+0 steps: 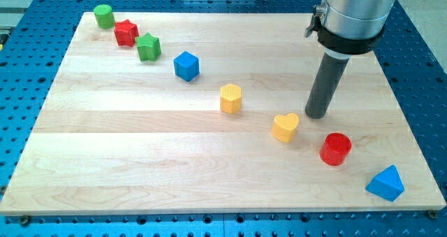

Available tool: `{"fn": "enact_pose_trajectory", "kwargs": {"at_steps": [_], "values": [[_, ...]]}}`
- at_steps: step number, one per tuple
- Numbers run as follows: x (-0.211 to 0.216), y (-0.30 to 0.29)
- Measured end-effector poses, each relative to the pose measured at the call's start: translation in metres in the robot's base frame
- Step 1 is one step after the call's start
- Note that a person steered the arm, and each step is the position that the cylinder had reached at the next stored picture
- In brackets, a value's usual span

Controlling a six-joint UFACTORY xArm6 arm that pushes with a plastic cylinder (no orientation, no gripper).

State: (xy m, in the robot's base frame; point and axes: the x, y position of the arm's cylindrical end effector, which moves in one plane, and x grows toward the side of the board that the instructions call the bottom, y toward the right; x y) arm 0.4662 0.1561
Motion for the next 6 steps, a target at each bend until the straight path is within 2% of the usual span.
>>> {"fn": "enact_pose_trajectory", "kwargs": {"at_steps": [1,2,3,5,6], "values": [[0.008,-0.001],[-0.031,-0.004],[-0.104,-0.018],[-0.237,-0.129],[-0.266,-0.193]]}}
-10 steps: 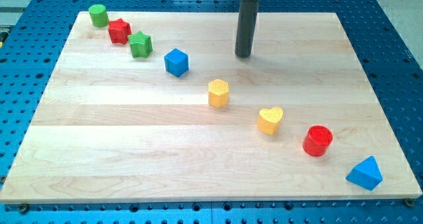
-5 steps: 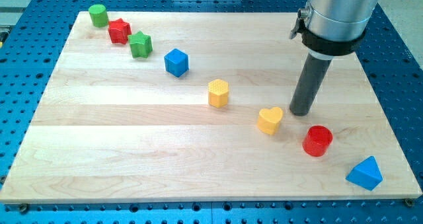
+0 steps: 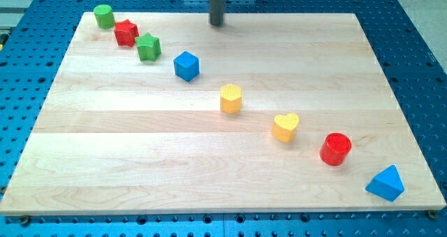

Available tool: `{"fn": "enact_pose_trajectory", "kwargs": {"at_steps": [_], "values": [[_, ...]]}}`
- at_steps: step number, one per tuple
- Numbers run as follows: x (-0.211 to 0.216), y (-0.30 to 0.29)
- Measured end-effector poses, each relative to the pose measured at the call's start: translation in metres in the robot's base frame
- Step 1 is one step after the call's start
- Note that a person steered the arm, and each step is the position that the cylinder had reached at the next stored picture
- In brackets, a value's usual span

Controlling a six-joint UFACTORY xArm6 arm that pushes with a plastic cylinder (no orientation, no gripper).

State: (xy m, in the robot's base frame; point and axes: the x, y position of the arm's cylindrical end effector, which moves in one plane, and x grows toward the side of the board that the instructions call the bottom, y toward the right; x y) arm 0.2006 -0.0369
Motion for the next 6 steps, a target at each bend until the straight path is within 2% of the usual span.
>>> {"fn": "enact_pose_trajectory", "kwargs": {"at_steps": [1,4,5,6], "values": [[-0.008,-0.054],[-0.009,-0.161],[-0.010,-0.171],[0.022,-0.172]]}}
